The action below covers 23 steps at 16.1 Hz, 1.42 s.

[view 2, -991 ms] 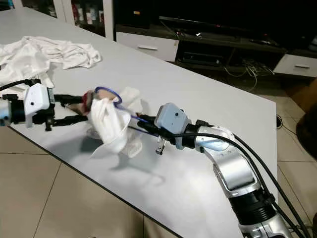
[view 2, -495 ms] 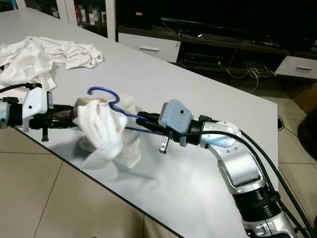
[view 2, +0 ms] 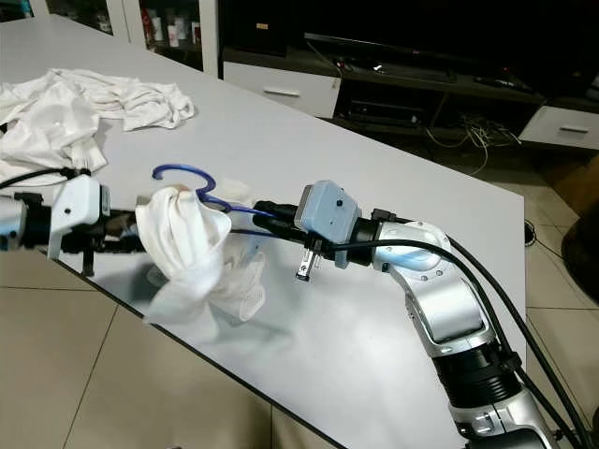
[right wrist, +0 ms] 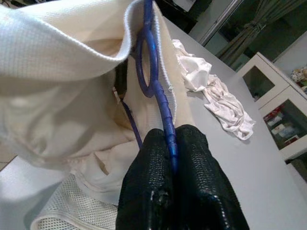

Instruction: Hang hanger

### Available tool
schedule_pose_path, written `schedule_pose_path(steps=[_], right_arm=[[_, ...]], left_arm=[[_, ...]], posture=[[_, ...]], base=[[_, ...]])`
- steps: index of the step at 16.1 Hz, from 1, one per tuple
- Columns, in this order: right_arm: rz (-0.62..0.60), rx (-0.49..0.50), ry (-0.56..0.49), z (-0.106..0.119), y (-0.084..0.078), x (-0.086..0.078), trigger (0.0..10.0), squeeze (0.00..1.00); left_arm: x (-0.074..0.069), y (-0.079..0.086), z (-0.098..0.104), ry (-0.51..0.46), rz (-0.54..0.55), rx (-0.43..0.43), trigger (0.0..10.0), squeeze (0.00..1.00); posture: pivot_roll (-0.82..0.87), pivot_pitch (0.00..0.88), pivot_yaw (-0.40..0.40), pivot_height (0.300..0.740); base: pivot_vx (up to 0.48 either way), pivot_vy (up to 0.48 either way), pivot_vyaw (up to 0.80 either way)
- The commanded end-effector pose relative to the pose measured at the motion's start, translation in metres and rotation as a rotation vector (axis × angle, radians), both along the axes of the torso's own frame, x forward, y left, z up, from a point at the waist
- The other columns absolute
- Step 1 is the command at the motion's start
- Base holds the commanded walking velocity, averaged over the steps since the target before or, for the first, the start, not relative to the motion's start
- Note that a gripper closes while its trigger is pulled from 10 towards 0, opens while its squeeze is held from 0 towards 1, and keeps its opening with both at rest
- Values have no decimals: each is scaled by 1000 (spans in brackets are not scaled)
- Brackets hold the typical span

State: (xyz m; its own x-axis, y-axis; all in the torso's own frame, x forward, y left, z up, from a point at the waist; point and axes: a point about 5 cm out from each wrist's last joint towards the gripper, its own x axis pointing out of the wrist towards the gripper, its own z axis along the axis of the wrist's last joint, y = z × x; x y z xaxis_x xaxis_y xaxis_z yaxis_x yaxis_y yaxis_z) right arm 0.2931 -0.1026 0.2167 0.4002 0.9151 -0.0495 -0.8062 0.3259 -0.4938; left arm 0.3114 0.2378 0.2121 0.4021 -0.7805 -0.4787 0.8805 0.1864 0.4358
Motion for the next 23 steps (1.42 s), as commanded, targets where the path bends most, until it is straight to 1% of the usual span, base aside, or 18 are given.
schedule_pose_path(steps=[1, 2, 3, 4, 5, 6, 7, 8, 9, 10, 13, 14, 16, 17, 18, 20, 21, 23], right_arm=[[75, 60, -108, 21, 14, -6, 0, 0], [78, 53, -105, 18, 15, -6, 0, 0], [79, 44, -101, 15, 16, -6, 0, 0], [77, 44, -92, 13, 17, -5, 0, 0], [71, 52, -84, 11, 17, -4, 0, 0], [56, 62, -73, 7, 16, -2, 0, 0], [31, 64, -64, 3, 15, 1, 0, 0], [16, 64, -61, 0, 14, 3, 0, 0], [-22, 65, -50, -6, 10, 6, 5373, 0], [-35, 68, -45, -9, 8, 7, 10000, 0], [-84, 104, -35, -13, -3, 9, 10000, 0], [-89, 114, -36, -12, -4, 9, 10000, 0], [-102, 152, -61, -5, -13, 12, 10000, 0], [-105, 155, -68, -2, -16, 12, 10000, 518], [-102, 145, -83, 0, -20, 13, 10000, 1000], [-86, 106, -110, 2, -20, 13, 10000, 1000], [-81, 98, -124, 3, -20, 12, 10000, 0], [-81, 94, -131, 4, -23, 12, 10000, 0]], left_arm=[[-3, -17, -9, 29, -68, 0, 0, 0], [-2, -18, -10, 13, -50, 0, 4745, 0], [-3, -19, -12, 22, -53, -8, 10000, 0], [-6, -21, -14, 37, -69, -37, 0, 0], [-8, -23, -15, 50, -75, -71, 0, 0], [-12, -27, -17, 61, -80, -126, 0, 0], [-14, -31, -20, 53, -71, -172, 0, 0], [-14, -32, -21, 46, -64, -189, 0, 0], [-14, -35, -25, 25, -39, -238, 0, 0], [-14, -37, -28, 13, -23, -267, 0, 0], [-16, -46, -36, -14, 42, -386, 0, 0], [-16, -46, -38, -12, 48, -394, 0, 0], [-20, -52, -47, 14, 52, -433, 0, 0], [-21, -54, -49, 21, 48, -436, 0, 0], [-23, -57, -51, 24, 48, -441, 0, 0], [-23, -58, -51, 26, 45, -438, 0, 0], [-24, -58, -51, 28, 40, -434, 0, 0], [-24, -58, -51, 31, 35, -424, 0, 0]], posture=[[87, 7, -114, 740], [89, 8, -114, 740], [91, 7, -115, 740], [94, 7, -116, 740], [96, 5, -116, 740], [98, 3, -117, 740], [98, 2, -118, 740], [99, 2, -119, 740], [100, 3, -121, 740], [100, 3, -122, 740], [101, 5, -126, 740], [101, 4, -126, 740], [100, 0, -125, 740], [99, 0, -124, 740], [97, 0, -123, 740], [97, 3, -122, 740], [96, 3, -122, 740], [94, 6, -117, 740]], base=[[0, 0, 0], [0, 0, 0], [0, 0, 0], [0, 0, 0], [0, 0, 0], [0, 0, 0], [0, 0, 0], [0, 0, 0], [0, 0, 0], [0, 0, 0], [0, 0, 0], [0, 0, 0], [0, 0, 0], [0, 0, 0], [0, 0, 0], [0, 0, 0], [0, 0, 0], [0, 0, 0]])
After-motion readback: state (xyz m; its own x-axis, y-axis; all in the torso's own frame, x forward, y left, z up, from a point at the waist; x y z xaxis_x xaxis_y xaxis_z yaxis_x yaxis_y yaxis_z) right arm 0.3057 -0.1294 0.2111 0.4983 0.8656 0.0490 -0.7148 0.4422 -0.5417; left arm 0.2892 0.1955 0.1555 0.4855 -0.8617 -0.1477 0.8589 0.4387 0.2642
